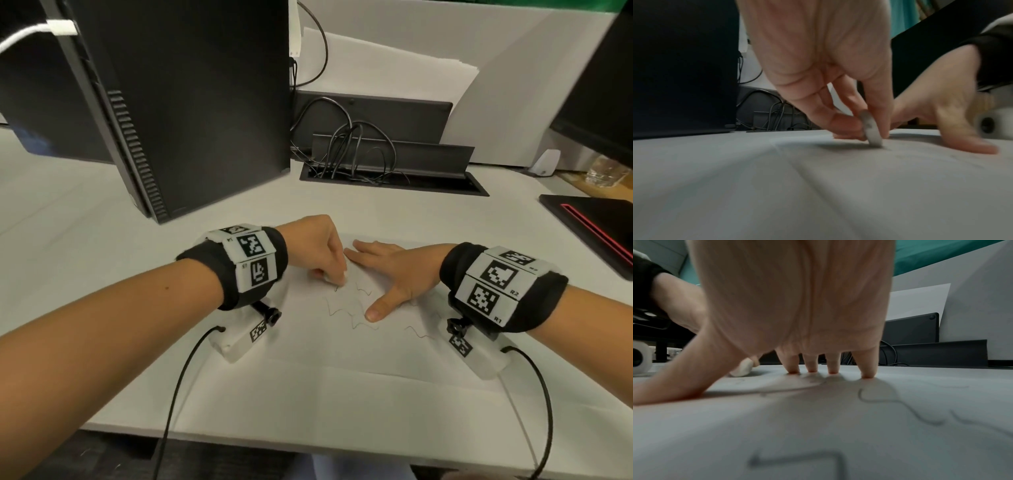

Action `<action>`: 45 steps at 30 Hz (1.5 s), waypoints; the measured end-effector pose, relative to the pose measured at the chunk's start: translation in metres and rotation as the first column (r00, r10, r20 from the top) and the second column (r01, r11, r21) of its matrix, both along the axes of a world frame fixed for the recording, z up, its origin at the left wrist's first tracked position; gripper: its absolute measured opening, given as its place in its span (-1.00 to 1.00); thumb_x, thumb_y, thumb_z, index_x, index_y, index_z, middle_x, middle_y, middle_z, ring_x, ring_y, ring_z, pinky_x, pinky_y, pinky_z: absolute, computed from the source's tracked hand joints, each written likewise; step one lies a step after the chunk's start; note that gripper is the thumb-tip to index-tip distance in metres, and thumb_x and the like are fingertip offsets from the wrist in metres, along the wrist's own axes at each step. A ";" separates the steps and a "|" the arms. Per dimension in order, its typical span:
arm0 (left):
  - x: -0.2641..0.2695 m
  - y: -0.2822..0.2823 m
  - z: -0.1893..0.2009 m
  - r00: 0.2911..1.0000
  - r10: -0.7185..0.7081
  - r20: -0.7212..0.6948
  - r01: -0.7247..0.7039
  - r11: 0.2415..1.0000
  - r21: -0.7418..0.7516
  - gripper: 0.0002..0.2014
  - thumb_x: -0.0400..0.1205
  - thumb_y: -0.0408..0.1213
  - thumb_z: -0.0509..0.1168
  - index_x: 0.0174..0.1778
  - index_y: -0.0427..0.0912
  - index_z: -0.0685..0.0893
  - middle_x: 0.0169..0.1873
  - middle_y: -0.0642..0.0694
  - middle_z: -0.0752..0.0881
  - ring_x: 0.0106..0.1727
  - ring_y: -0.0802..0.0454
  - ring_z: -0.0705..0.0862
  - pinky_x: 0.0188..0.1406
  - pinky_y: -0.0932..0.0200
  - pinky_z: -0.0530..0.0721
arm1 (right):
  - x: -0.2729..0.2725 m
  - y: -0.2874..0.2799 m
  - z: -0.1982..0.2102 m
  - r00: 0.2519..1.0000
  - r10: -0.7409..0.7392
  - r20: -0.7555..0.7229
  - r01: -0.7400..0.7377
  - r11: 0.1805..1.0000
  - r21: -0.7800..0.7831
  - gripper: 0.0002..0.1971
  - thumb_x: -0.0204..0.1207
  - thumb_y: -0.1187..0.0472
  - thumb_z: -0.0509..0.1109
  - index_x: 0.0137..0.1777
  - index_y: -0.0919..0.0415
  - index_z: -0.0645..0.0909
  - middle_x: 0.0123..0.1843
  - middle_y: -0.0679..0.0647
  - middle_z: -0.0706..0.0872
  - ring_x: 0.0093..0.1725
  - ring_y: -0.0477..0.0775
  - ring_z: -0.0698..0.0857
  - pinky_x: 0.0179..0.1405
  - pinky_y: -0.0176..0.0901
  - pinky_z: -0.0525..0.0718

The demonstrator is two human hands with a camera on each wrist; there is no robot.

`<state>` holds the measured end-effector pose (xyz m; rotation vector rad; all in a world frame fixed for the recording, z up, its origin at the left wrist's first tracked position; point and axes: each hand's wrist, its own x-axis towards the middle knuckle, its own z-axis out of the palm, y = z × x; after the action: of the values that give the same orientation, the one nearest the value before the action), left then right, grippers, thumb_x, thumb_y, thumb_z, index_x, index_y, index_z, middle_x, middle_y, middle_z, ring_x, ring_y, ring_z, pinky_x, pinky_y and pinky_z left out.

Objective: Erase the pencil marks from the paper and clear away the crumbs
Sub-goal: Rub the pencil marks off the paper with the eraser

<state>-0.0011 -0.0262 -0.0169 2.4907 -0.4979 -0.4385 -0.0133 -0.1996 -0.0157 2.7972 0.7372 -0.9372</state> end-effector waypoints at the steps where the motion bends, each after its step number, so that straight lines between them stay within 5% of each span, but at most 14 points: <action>1: 0.002 0.002 -0.001 1.000 0.006 0.016 -0.006 1.000 0.001 -0.88 0.40 -0.33 0.54 -0.20 -0.27 0.84 -0.56 0.14 0.69 -0.57 0.36 0.57 -0.36 0.49 0.57 | 0.000 0.000 0.000 1.000 -0.001 -0.002 0.001 1.000 -0.002 0.10 0.39 -0.26 0.38 0.62 -0.01 -0.39 0.67 -0.02 -0.38 0.65 0.06 -0.32 0.65 0.12 -0.18; 4: 0.008 0.007 0.001 0.992 0.075 0.097 -0.075 0.997 -0.004 -0.87 0.41 -0.34 0.54 -0.17 -0.27 0.83 -0.51 0.15 0.68 -0.50 0.32 0.59 -0.31 0.45 0.61 | 0.000 0.000 0.000 1.000 -0.014 -0.010 0.014 1.000 -0.001 0.10 0.39 -0.26 0.38 0.62 -0.03 -0.40 0.66 -0.04 -0.39 0.65 0.06 -0.33 0.64 0.14 -0.19; 8: 0.001 0.003 0.001 0.999 -0.037 -0.008 0.037 0.999 0.018 -0.89 0.41 -0.32 0.54 -0.18 -0.23 0.84 -0.47 0.09 0.72 -0.50 0.31 0.59 -0.32 0.49 0.59 | 0.000 0.000 0.000 1.000 -0.005 -0.003 0.005 1.000 -0.011 0.10 0.40 -0.25 0.38 0.62 0.00 -0.39 0.67 -0.01 -0.38 0.65 0.07 -0.32 0.65 0.14 -0.18; 13: 0.010 0.013 0.008 0.980 0.108 0.169 -0.107 0.994 -0.012 -0.83 0.45 -0.26 0.52 -0.08 -0.21 0.82 -0.38 0.10 0.69 -0.47 0.28 0.60 -0.46 0.56 0.54 | -0.001 0.000 -0.001 0.999 -0.029 -0.027 0.028 0.999 -0.016 0.09 0.40 -0.27 0.37 0.60 -0.06 -0.43 0.65 -0.07 -0.42 0.64 0.05 -0.36 0.64 0.16 -0.22; 17: 0.011 0.010 0.007 0.980 0.121 0.159 -0.122 0.992 -0.004 -0.82 0.45 -0.24 0.52 -0.07 -0.13 0.76 -0.36 0.04 0.66 -0.40 0.21 0.57 -0.39 0.39 0.56 | 0.002 -0.002 -0.001 0.997 -0.047 -0.055 0.047 0.999 -0.005 0.11 0.38 -0.27 0.39 0.60 -0.09 -0.42 0.65 -0.10 -0.42 0.64 0.02 -0.37 0.64 0.18 -0.22; 22: 0.004 -0.002 0.002 0.998 -0.002 0.056 0.002 1.000 -0.002 -0.89 0.38 -0.28 0.56 -0.21 -0.14 0.80 -0.48 0.02 0.68 -0.47 0.25 0.57 -0.22 0.32 0.61 | 0.002 0.002 0.000 0.998 -0.041 -0.038 0.042 0.999 0.024 0.06 0.38 -0.31 0.35 0.62 -0.11 -0.35 0.67 -0.03 -0.35 0.66 0.04 -0.28 0.65 0.16 -0.14; 27: 0.013 0.001 0.003 0.989 0.053 0.141 -0.053 0.999 -0.005 -0.86 0.40 -0.33 0.55 -0.17 -0.25 0.81 -0.50 0.12 0.66 -0.49 0.30 0.58 -0.34 0.47 0.58 | 0.002 0.004 -0.002 0.998 -0.042 -0.040 0.041 0.999 -0.026 0.06 0.43 -0.32 0.28 0.61 -0.03 -0.43 0.65 -0.04 -0.43 0.64 0.07 -0.35 0.64 0.17 -0.18; 32: 0.005 -0.003 0.000 0.999 -0.045 0.022 0.045 0.999 -0.031 -0.94 0.38 -0.36 0.55 -0.28 -0.21 0.81 -0.70 0.22 0.63 -0.60 0.41 0.56 -0.46 0.56 0.50 | 0.004 0.005 -0.004 0.998 -0.046 -0.050 0.045 0.999 -0.023 0.09 0.40 -0.33 0.30 0.61 -0.01 -0.44 0.64 -0.08 -0.45 0.64 0.09 -0.36 0.63 0.23 -0.15; 36: 0.013 0.000 0.002 0.990 0.055 0.129 -0.052 0.998 -0.029 -0.90 0.39 -0.36 0.54 -0.21 -0.26 0.82 -0.56 0.17 0.66 -0.50 0.32 0.60 -0.35 0.49 0.59 | 0.002 0.005 -0.002 0.998 -0.045 -0.049 0.043 0.998 -0.049 0.08 0.43 -0.31 0.28 0.60 0.04 -0.46 0.64 -0.07 -0.46 0.64 0.09 -0.37 0.64 0.22 -0.14; 41: 0.006 -0.004 0.001 0.996 -0.014 0.092 0.015 1.000 -0.013 -0.96 0.39 -0.36 0.54 -0.30 -0.18 0.81 -0.63 0.20 0.65 -0.54 0.36 0.59 -0.49 0.61 0.52 | 0.002 0.006 -0.002 0.998 -0.047 -0.053 0.045 0.999 -0.027 0.09 0.41 -0.31 0.31 0.61 0.00 -0.44 0.65 -0.06 -0.44 0.64 0.10 -0.36 0.63 0.23 -0.14; 45: 0.008 -0.004 0.002 0.993 0.017 0.115 -0.016 1.000 -0.007 -0.94 0.39 -0.38 0.53 -0.25 -0.22 0.82 -0.54 0.16 0.67 -0.50 0.32 0.60 -0.35 0.48 0.59 | 0.003 0.007 -0.001 0.997 -0.048 -0.058 0.047 0.999 -0.027 0.09 0.42 -0.30 0.30 0.61 0.01 -0.46 0.64 -0.06 -0.45 0.64 0.10 -0.36 0.63 0.22 -0.15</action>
<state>0.0069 -0.0307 -0.0151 2.5228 -0.5224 -0.2878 -0.0107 -0.1929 -0.0172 2.7877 0.6640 -1.0328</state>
